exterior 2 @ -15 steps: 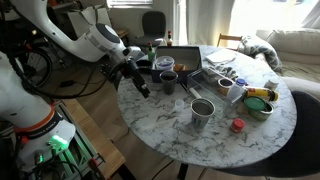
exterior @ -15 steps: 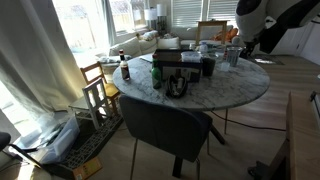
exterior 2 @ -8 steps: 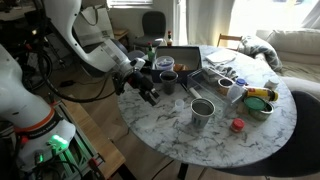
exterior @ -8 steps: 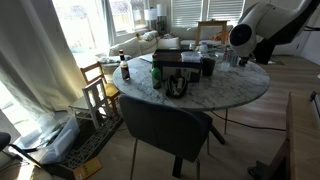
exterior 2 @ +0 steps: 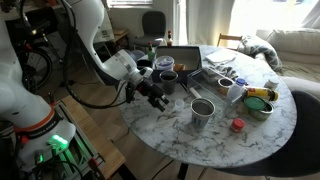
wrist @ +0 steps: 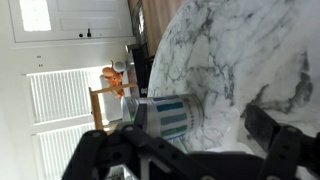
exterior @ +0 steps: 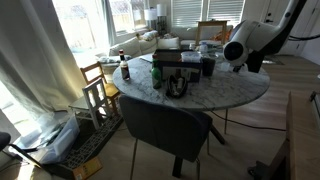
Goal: Use the clear measuring cup to scoop some contents from the silver cup on the left and place them in the silver cup on the right.
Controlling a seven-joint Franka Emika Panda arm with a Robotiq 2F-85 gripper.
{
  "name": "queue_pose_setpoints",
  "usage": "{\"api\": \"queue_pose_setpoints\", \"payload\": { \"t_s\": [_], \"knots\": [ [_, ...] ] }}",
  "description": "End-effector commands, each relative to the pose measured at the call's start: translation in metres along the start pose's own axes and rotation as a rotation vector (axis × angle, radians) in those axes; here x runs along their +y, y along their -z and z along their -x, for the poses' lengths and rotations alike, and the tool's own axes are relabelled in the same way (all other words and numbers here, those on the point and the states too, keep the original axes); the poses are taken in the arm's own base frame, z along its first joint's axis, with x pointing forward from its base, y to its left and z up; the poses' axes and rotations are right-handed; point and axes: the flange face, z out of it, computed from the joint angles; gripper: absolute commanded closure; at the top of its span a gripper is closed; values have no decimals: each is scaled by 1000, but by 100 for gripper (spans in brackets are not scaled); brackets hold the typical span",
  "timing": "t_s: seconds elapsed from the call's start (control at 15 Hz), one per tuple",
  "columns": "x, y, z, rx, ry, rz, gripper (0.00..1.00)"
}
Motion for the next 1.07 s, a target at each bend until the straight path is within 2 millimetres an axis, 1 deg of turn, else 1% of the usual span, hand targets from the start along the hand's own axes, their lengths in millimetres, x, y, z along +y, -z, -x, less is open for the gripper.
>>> {"api": "queue_pose_setpoints", "payload": {
  "t_s": [0.0, 0.33, 0.4, 0.47, 0.53, 0.6, 0.73, 1.0],
  "knots": [
    [-20, -19, -8, 27, 8, -20, 0],
    [-33, -38, -15, 22, 11, -42, 0],
    [-32, -40, -17, 25, 8, -34, 0],
    [-32, -43, -19, 25, 5, -30, 3],
    [-31, -45, -20, 26, 4, -27, 16],
    [-31, -46, -21, 26, 4, -26, 22],
    [-33, -47, -22, 22, 16, -28, 40],
    [-38, -47, -19, 6, 42, -30, 71]
  ]
}}
